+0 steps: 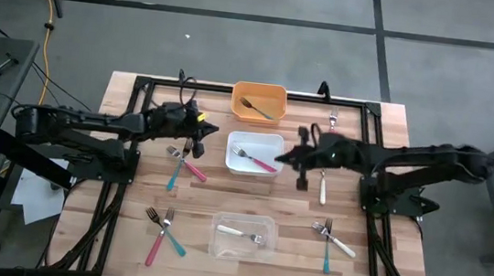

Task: Sort silverware by color (type)
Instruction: Put the middle left pink fork into the white bin

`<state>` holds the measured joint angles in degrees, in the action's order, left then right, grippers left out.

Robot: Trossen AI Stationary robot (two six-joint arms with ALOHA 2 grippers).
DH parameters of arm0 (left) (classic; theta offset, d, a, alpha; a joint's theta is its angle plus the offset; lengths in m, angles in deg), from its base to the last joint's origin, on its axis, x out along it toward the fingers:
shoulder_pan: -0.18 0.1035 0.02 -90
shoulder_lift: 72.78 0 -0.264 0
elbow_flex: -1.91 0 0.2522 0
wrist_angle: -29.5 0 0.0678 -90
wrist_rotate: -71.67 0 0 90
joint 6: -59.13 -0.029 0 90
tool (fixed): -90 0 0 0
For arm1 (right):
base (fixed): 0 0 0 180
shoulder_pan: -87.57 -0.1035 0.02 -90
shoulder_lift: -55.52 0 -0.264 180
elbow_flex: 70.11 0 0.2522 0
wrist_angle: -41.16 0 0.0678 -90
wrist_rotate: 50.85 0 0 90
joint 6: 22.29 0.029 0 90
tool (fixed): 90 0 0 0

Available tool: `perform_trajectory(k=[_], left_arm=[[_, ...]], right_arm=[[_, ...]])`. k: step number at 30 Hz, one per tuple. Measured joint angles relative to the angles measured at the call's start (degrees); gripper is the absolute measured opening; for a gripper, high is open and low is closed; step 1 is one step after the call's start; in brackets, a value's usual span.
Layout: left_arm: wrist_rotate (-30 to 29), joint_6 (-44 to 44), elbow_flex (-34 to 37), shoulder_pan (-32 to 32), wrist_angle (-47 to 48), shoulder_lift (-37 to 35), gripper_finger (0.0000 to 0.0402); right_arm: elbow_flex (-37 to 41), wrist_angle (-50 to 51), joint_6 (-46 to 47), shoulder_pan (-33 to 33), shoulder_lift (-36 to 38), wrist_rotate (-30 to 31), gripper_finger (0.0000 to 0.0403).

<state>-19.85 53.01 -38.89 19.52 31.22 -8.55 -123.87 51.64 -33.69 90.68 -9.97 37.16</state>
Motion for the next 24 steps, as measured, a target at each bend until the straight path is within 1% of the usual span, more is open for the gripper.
perform_trajectory(k=[2,6,8,13,16,21,24], left_arm=[[1.25,-1.78,-2.89,-0.13,6.43,0.00,0.0000],[4.86,-4.96,-8.31,-0.14,18.64,0.00,0.0000],[6.19,-6.21,-10.43,-0.14,24.84,0.00,0.0000],[6.36,-6.55,-14.04,-0.14,37.39,0.00,0.0001],[6.36,-6.53,-15.15,-0.14,41.85,0.00,0.0006],[6.45,-6.12,-15.72,-0.14,45.97,0.11,0.0026],[8.46,-5.98,-15.70,-0.14,49.37,0.62,0.0039]], right_arm=[[1.42,-3.33,-1.85,3.45,0.94,-2.35,0.0000],[1.83,-5.32,-4.09,9.69,1.22,-6.44,0.0000],[1.83,-5.78,-4.69,12.40,1.16,-7.37,0.0000],[1.83,-5.73,-5.10,17.48,1.12,-7.89,0.0000],[1.83,-5.76,-6.48,19.08,1.12,-7.97,0.0000],[1.83,-7.21,-8.18,21.49,1.12,-8.04,0.0000],[1.83,-7.13,-8.18,22.94,1.09,-8.04,0.0000]])
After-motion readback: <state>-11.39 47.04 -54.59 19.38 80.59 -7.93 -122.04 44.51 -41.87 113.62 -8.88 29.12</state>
